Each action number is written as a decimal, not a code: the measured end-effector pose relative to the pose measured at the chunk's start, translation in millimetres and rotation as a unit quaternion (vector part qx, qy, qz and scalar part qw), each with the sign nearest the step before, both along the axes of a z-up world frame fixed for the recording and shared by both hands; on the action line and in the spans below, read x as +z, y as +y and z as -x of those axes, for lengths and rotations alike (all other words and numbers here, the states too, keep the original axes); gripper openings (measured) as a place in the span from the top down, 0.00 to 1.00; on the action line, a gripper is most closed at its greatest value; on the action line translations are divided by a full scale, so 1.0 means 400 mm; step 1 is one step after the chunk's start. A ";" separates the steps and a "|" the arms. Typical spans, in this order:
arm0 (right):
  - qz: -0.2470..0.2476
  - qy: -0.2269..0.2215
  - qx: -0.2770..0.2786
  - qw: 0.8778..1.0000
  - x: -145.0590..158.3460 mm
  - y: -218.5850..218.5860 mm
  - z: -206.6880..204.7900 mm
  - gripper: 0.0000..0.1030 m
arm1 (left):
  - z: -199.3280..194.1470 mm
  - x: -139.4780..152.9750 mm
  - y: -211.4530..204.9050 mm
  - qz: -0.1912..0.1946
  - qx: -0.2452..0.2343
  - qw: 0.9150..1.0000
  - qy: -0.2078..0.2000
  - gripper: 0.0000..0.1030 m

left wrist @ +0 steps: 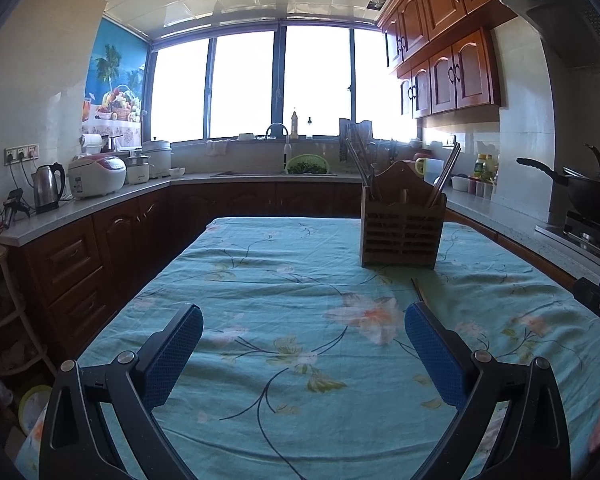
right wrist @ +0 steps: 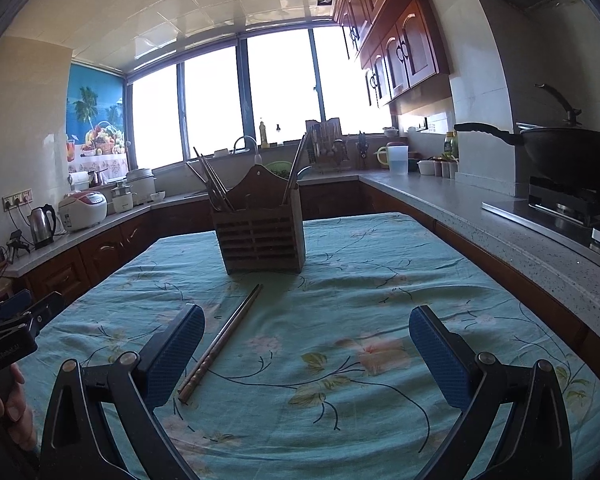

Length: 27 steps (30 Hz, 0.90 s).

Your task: Organize utensils

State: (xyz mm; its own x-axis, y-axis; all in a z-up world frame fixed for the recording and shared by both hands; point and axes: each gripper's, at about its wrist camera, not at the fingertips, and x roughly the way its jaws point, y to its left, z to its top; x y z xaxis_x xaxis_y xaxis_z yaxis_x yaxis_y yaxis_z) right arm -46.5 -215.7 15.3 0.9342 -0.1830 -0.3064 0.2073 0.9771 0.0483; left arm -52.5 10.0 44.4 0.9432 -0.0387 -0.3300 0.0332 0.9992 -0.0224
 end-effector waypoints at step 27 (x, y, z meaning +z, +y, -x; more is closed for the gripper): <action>0.007 -0.009 0.022 1.000 0.004 0.030 0.005 0.00 | 0.018 -0.008 -0.017 -0.004 -0.014 1.000 -0.001 0.01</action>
